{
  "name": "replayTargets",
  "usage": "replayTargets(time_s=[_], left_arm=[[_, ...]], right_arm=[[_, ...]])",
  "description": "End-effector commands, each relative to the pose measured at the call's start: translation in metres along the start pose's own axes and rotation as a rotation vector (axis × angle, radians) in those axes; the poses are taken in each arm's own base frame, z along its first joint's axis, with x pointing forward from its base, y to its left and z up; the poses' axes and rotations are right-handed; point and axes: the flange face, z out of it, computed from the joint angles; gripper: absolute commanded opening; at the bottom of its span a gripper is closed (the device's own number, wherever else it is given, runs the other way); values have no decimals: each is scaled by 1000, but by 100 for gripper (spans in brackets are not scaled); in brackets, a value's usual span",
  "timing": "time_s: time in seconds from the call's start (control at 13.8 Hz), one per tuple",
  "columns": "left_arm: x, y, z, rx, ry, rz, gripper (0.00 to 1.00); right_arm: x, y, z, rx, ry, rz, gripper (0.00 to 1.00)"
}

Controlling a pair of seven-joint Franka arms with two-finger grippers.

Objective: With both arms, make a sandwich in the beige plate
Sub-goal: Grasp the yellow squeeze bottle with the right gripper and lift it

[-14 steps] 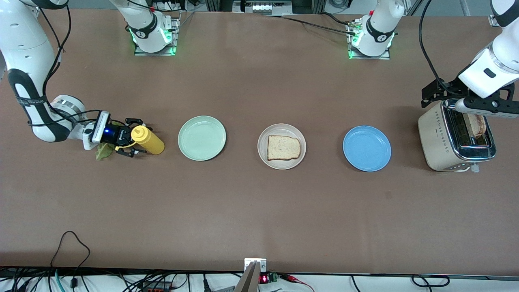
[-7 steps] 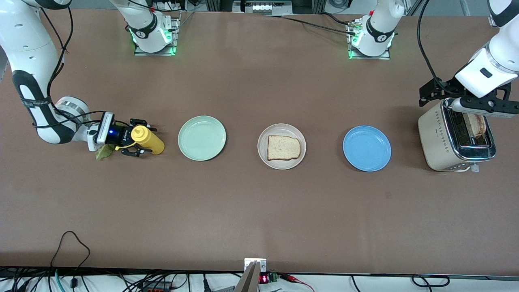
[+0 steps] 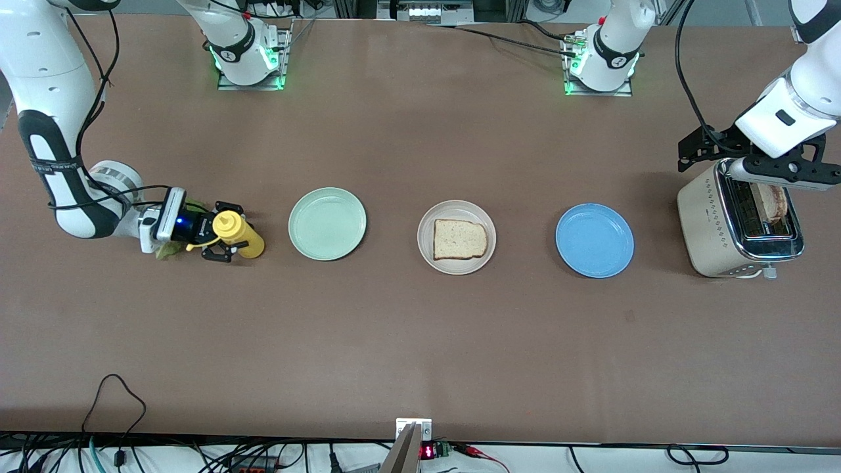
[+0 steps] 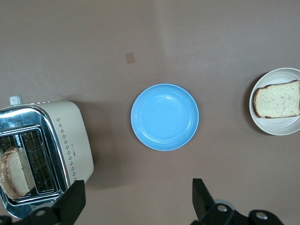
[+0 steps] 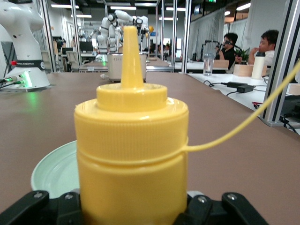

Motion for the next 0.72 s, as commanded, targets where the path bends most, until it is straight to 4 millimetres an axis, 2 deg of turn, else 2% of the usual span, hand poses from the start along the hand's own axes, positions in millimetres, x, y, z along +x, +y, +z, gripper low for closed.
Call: replayTargets(time_s=[0.0, 0.36, 0.51, 0.65], left_arm=[[-1, 2, -5, 18, -5, 4, 100], [-2, 2, -5, 18, -7, 3, 100], [-2, 2, -5, 18, -7, 3, 100], [-2, 2, -5, 18, -8, 3, 100]], right_arm=[[70, 28, 14, -27, -112, 5, 28], [160, 61, 61, -67, -388, 27, 28], [197, 65, 89, -98, -513, 43, 28], [219, 65, 116, -125, -604, 65, 28]])
